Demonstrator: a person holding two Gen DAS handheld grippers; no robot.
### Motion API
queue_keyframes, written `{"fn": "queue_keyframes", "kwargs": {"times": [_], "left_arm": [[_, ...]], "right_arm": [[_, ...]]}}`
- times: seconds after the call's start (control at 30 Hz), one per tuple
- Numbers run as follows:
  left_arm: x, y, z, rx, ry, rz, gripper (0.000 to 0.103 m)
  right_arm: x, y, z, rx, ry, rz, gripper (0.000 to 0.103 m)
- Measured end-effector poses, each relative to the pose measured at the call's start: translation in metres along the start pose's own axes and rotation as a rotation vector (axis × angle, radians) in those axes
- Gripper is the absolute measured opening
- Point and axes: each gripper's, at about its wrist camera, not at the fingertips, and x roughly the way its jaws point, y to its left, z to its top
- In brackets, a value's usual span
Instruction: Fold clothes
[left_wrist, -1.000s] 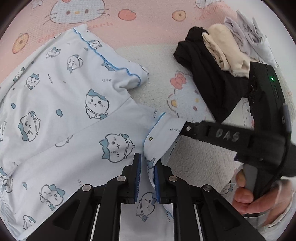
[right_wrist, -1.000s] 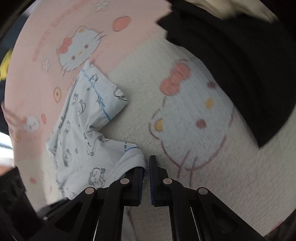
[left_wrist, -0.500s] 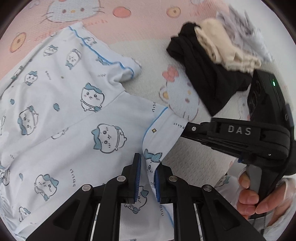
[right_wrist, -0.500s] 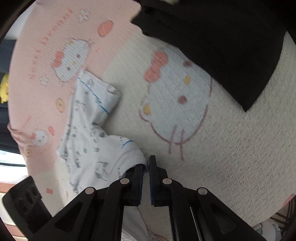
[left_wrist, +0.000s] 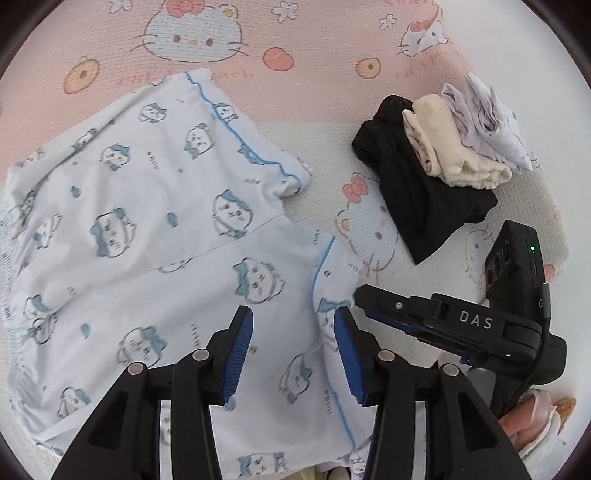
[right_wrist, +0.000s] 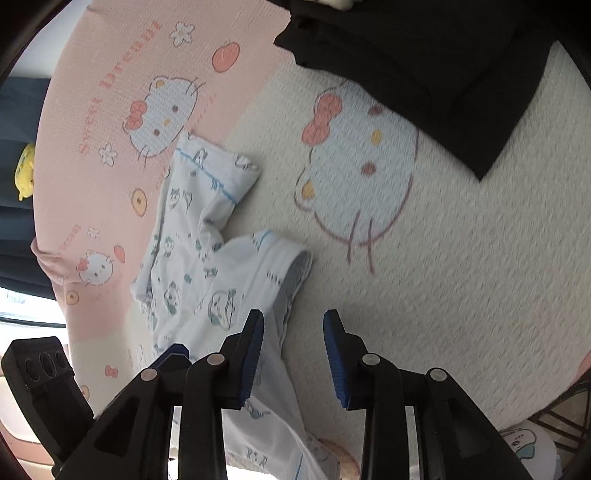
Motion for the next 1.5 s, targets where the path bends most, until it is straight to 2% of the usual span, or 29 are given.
{"fn": "queue_keyframes", "kwargs": {"times": [0.17,0.3,0.53,0.6,0.77,0.83,0.97,1.0,1.03,1.1,1.17,1.27,1.37,1.5], "left_arm": [[-0.004,0.001,-0.015,-0.005,0.035,-0.035,0.042],[-0.003,-0.014,-0.023,0.033,0.056,-0.054,0.042],[0.003,-0.036,-0.027,0.051,0.066,-0.075,0.042],[0.011,-0.042,-0.026,0.061,0.074,-0.060,0.042],[0.042,-0.051,-0.024,0.057,0.134,-0.038,0.044],[0.054,-0.050,-0.024,0.038,0.150,-0.007,0.044],[0.058,-0.044,-0.027,0.017,0.097,0.039,0.043],[0.057,-0.043,-0.028,0.014,0.081,0.039,0.039],[0.056,-0.041,-0.029,0.018,0.067,0.049,0.024],[0.054,-0.040,-0.029,0.054,0.046,0.087,0.010],[0.052,-0.036,-0.027,0.075,0.039,0.095,0.009],[0.043,-0.021,-0.022,0.040,0.013,0.079,0.009],[0.035,-0.009,-0.015,0.021,-0.012,0.097,0.008],[0.030,0.012,-0.010,-0.015,-0.015,0.070,0.005]], "right_arm": [[-0.001,-0.004,-0.015,0.024,0.022,0.004,0.033],[-0.006,-0.014,-0.032,0.065,0.046,0.025,0.033],[-0.031,-0.040,-0.038,0.165,-0.023,0.104,0.033],[-0.035,-0.042,-0.040,0.170,-0.035,0.102,0.033],[-0.046,-0.041,-0.039,0.153,-0.061,0.159,0.033],[-0.050,-0.040,-0.038,0.143,-0.076,0.188,0.033],[-0.047,-0.041,-0.032,0.157,-0.072,0.252,0.033],[-0.045,-0.041,-0.031,0.166,-0.065,0.263,0.033],[-0.042,-0.041,-0.029,0.174,-0.059,0.273,0.033],[-0.037,-0.042,-0.026,0.191,-0.047,0.294,0.034],[-0.030,-0.041,-0.024,0.208,-0.031,0.303,0.036],[-0.017,-0.035,-0.022,0.205,0.001,0.294,0.036],[-0.004,-0.022,-0.020,0.157,0.041,0.257,0.036],[0.009,-0.009,-0.018,0.115,0.078,0.208,0.036]]}}
